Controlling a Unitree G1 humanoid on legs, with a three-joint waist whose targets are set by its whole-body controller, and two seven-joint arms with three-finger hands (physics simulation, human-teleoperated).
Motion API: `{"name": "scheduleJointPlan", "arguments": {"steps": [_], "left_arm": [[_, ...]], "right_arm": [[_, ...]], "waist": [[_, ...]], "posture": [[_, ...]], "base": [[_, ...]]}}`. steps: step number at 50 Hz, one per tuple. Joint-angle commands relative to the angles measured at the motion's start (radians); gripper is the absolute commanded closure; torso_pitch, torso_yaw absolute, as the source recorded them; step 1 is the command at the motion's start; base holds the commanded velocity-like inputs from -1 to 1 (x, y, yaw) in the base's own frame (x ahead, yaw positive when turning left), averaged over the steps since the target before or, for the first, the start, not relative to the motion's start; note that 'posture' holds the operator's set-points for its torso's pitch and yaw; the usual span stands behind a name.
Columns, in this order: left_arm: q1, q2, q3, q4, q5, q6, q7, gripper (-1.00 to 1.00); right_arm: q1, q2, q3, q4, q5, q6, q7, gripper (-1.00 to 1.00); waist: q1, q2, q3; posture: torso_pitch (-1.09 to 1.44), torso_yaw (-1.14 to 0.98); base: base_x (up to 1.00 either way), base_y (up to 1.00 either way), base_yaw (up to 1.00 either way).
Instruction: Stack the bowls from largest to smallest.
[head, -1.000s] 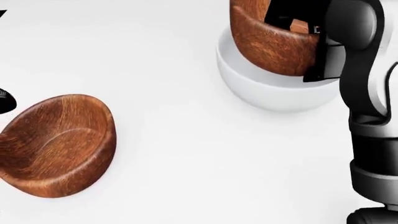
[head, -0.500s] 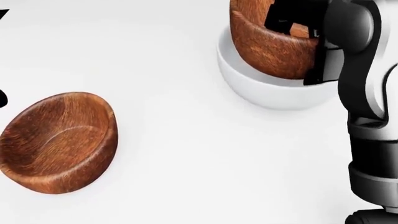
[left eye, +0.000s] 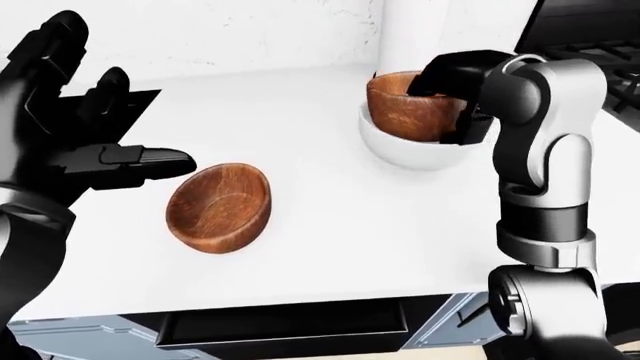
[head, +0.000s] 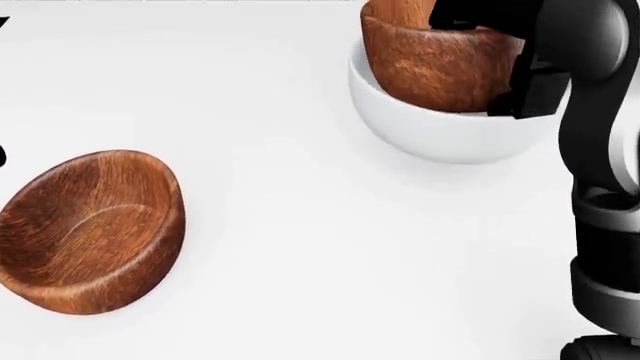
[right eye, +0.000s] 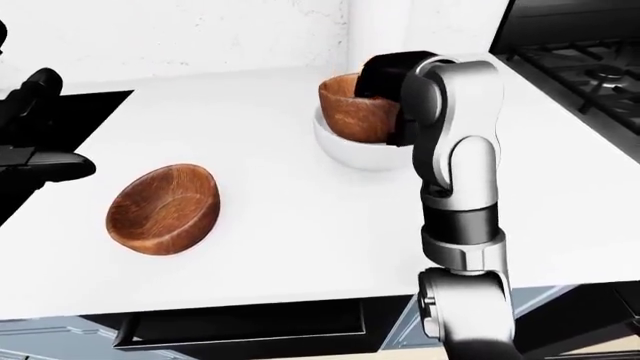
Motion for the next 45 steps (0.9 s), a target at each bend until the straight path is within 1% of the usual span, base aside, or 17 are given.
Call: {"name": "scheduleJointPlan", "arguments": {"steps": [1, 12, 15, 16, 18, 25, 30, 35, 40, 44, 45], "left_arm": [[-0.024, 0.02, 0.02, -0.01, -0.001, -0.029, 0.006, -1.0], [-0.024, 0.032, 0.02, -0.01, -0.019, -0.033, 0.02, -1.0], [-0.025, 0.035, 0.018, -0.008, -0.021, -0.035, 0.022, -1.0], [-0.025, 0.035, 0.016, -0.007, -0.019, -0.037, 0.021, -1.0], [-0.028, 0.037, 0.017, -0.005, -0.022, -0.036, 0.023, -1.0], [-0.025, 0.044, 0.024, -0.001, -0.027, -0.04, 0.02, -1.0], [-0.024, 0.046, 0.024, -0.002, -0.031, -0.042, 0.023, -1.0], [-0.034, 0.055, 0.022, -0.003, -0.049, -0.037, 0.04, -1.0], [-0.042, 0.079, 0.032, 0.004, -0.079, -0.038, 0.056, -1.0], [-0.035, 0.09, 0.037, 0.008, -0.09, -0.047, 0.061, -1.0], [-0.032, 0.093, 0.04, 0.008, -0.094, -0.049, 0.061, -1.0]], "right_arm": [[-0.036, -0.011, -0.012, -0.022, 0.0, -0.001, -0.021, 0.18], [-0.066, -0.012, -0.012, -0.07, 0.006, 0.004, 0.029, 0.19], [-0.08, -0.009, -0.009, -0.087, 0.006, 0.006, 0.049, 0.16], [-0.08, -0.007, -0.008, -0.093, 0.005, 0.006, 0.053, 0.14], [-0.081, 0.001, -0.002, -0.114, 0.001, 0.007, 0.071, 0.02], [-0.074, 0.012, -0.001, -0.149, -0.009, -0.002, 0.099, -0.18], [-0.075, 0.012, -0.004, -0.157, -0.008, -0.008, 0.109, -0.19], [-0.114, 0.006, -0.007, -0.183, 0.001, -0.001, 0.148, -0.2], [-0.168, 0.014, -0.001, -0.2, 0.005, 0.015, 0.186, -0.2], [-0.196, 0.055, 0.019, -0.228, 0.001, 0.044, 0.213, -0.18], [-0.202, 0.077, 0.032, -0.238, -0.005, 0.053, 0.221, -0.18]], "waist": [[0.001, 0.001, -0.024], [0.0, 0.004, -0.021], [-0.001, 0.005, -0.02], [-0.001, 0.006, -0.02], [-0.001, 0.006, -0.02], [-0.003, 0.007, -0.019], [-0.003, 0.006, -0.02], [-0.004, 0.008, -0.019], [-0.007, 0.01, -0.016], [-0.009, 0.013, -0.013], [-0.011, 0.014, -0.013]], "posture": [[0.0, 0.0], [0.0, 0.0], [0.0, 0.0], [0.0, 0.0], [0.0, 0.0], [0.0, 0.0], [0.0, 0.0], [0.0, 0.0], [0.0, 0.0], [0.0, 0.0], [0.0, 0.0]], "base": [[0.0, 0.0, 0.0], [0.0, 0.0, 0.0], [0.0, 0.0, 0.0], [0.0, 0.0, 0.0], [0.0, 0.0, 0.0], [0.0, 0.0, 0.0], [0.0, 0.0, 0.0], [0.0, 0.0, 0.0], [0.0, 0.0, 0.0], [0.0, 0.0, 0.0], [0.0, 0.0, 0.0]]}}
